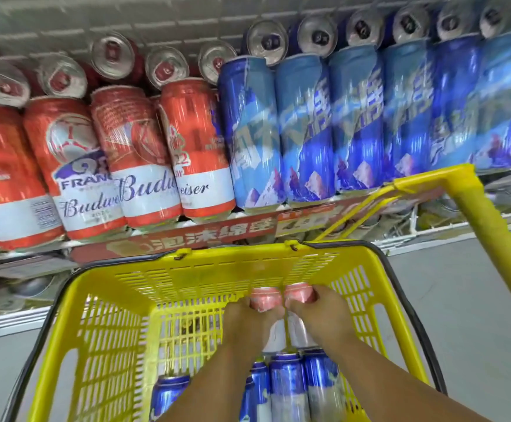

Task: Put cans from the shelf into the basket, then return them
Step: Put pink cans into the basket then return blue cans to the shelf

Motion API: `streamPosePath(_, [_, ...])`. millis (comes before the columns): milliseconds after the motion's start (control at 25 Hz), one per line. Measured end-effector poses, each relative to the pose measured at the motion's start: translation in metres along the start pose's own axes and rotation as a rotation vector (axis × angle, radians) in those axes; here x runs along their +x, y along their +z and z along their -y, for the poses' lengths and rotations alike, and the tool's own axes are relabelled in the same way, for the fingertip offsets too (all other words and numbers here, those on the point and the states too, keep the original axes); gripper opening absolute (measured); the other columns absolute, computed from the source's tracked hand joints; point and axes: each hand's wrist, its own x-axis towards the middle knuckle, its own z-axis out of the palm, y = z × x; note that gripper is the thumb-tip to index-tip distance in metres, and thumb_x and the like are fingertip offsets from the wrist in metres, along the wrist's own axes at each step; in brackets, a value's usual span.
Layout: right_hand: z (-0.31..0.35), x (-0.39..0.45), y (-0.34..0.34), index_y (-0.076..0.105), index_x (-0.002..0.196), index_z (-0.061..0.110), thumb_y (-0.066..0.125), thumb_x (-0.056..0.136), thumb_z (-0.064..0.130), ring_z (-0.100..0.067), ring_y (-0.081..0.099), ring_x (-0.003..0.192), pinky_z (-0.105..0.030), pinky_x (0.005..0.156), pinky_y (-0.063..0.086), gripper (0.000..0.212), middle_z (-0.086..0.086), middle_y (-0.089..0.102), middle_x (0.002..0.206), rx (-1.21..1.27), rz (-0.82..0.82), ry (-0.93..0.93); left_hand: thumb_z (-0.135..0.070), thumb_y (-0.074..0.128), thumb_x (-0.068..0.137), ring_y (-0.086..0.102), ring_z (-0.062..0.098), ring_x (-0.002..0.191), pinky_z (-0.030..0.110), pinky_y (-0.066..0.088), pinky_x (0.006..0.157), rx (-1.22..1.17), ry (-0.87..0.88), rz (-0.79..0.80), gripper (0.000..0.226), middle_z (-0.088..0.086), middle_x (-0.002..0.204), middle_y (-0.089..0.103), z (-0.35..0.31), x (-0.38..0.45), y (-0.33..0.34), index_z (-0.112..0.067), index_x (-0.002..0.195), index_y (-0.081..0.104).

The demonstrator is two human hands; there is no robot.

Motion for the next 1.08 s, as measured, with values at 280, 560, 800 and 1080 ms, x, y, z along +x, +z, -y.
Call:
streamPosePath(280, [-0.007,0.006,0.009,0.060,0.064,0.023,0.076,0.078,0.026,-0.007,0.053,0.054,-0.017,0.045,0.032,0.021,0.010,0.057,0.058,-0.076,-0.009,0.016,-0.048,0.084,0.074,0.056,0.010,0.055,0.023,0.039,0.048,0.144,-0.011,0.008,0.036,-0.006,0.060,0.061,0.001,0.003,0.007,-0.022,0.062,0.062])
streamPosePath(560, [-0.006,-0.015,-0.010,0.060,0.071,0.021,0.065,0.089,0.022,-0.007,0.052,0.056,-0.017,0.045,0.037,0.019,0.007,0.057,0.062,-0.121,0.036,-0.004,-0.053,0.064,0.090,0.061,0.020,0.084,0.028,0.048,0.072,0.285,0.119,0.050,0.041,0.003,0.094,0.064,-0.005,-0.023,-0.012,-0.013,0.099,0.063])
streamPosePath(800, [0.009,-0.070,-0.057,0.050,0.142,0.025,0.048,0.097,0.047,-0.018,0.051,0.131,-0.028,0.102,0.046,0.050,-0.001,0.050,0.147,-0.416,0.123,-0.253,-0.064,0.031,0.098,0.026,0.024,0.151,0.038,0.035,0.118,0.797,0.523,-0.197,0.068,0.004,0.162,0.035,-0.003,-0.083,-0.067,-0.026,0.155,0.039])
streamPosePath(1080, [0.085,-0.145,-0.113,0.041,0.150,0.021,0.048,0.094,0.053,-0.027,0.022,0.151,-0.046,0.117,0.018,0.065,-0.007,0.027,0.162,-0.726,-0.154,-0.789,-0.061,0.046,0.095,0.011,0.033,0.156,0.055,0.023,0.120,0.934,0.782,-0.436,0.069,0.007,0.167,0.020,-0.045,-0.183,-0.130,-0.025,0.154,0.042])
